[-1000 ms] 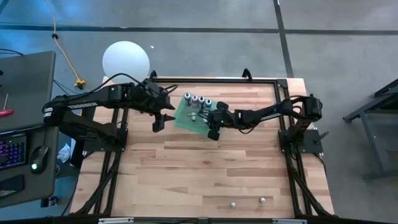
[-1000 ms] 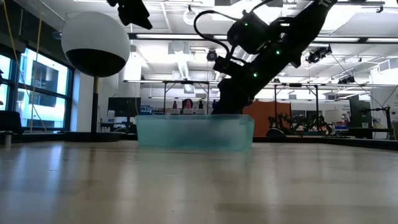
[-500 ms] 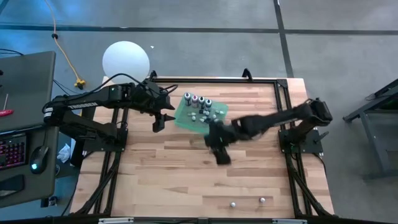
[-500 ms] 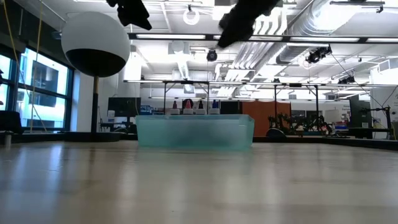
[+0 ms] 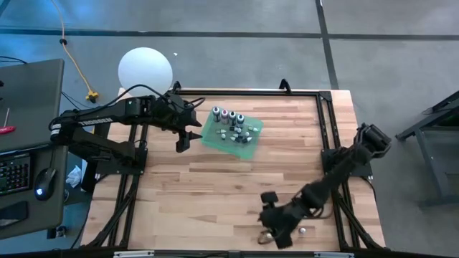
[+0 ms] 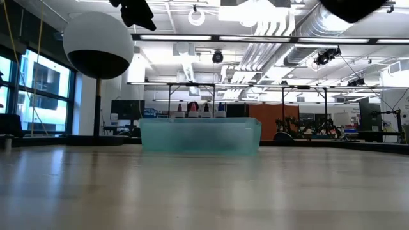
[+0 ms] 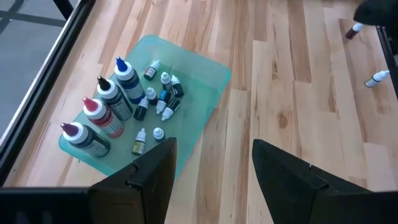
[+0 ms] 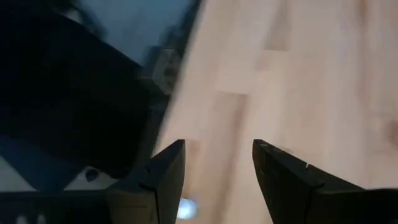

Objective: Pick & Place food coloring
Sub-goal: Put the green food coloring bottle into the bin

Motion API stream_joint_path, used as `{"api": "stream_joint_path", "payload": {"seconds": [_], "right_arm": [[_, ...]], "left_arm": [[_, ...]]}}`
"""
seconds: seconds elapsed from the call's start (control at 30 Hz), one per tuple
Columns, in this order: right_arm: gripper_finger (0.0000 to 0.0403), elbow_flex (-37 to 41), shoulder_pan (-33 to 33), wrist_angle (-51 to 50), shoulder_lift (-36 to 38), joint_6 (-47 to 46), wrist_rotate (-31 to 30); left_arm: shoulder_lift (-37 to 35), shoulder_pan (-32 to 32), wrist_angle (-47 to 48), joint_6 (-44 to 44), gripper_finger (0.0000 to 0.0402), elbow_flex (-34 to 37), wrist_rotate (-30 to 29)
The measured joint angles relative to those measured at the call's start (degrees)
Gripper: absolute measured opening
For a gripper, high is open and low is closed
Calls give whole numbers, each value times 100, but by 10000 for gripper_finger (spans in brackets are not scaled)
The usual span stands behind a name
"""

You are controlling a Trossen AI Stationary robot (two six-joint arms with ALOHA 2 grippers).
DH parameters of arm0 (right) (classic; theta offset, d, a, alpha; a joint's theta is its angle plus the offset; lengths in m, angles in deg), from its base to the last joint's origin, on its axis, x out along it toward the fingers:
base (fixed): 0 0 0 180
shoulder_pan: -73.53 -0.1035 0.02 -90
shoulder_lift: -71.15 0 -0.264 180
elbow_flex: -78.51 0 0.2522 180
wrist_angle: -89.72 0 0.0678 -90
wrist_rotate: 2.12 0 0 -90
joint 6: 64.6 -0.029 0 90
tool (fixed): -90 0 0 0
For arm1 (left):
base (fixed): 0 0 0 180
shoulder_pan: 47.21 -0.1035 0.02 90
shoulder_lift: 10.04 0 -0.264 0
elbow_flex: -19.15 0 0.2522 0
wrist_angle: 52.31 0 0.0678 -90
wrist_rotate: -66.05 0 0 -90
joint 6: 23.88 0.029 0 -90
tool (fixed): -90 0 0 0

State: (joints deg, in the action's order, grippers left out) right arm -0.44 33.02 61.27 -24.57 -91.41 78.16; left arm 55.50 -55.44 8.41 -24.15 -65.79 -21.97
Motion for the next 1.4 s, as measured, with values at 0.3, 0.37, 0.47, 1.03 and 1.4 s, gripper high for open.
{"api": "stream_joint_path", "payload": {"seconds": [0.3, 0.37, 0.47, 1.03, 1.4], "right_arm": [[181, 1045, -259, 1001, 0, -111, 161], [181, 1113, -230, 1042, 0, 22, 285], [181, 1241, -228, 1216, 0, 196, 287], [181, 1364, -419, 2407, -1064, 627, 261], [133, 1364, -407, 2649, -1239, 606, 534]], "left_arm": [[0, 0, -9, -70, 209, 0, 46], [0, 0, -9, -222, 209, 0, 42], [0, 0, -11, -381, 209, 0, 42], [0, 0, -97, -605, 209, 4, -2], [2, 0, -97, -605, 209, 4, 2]]}}
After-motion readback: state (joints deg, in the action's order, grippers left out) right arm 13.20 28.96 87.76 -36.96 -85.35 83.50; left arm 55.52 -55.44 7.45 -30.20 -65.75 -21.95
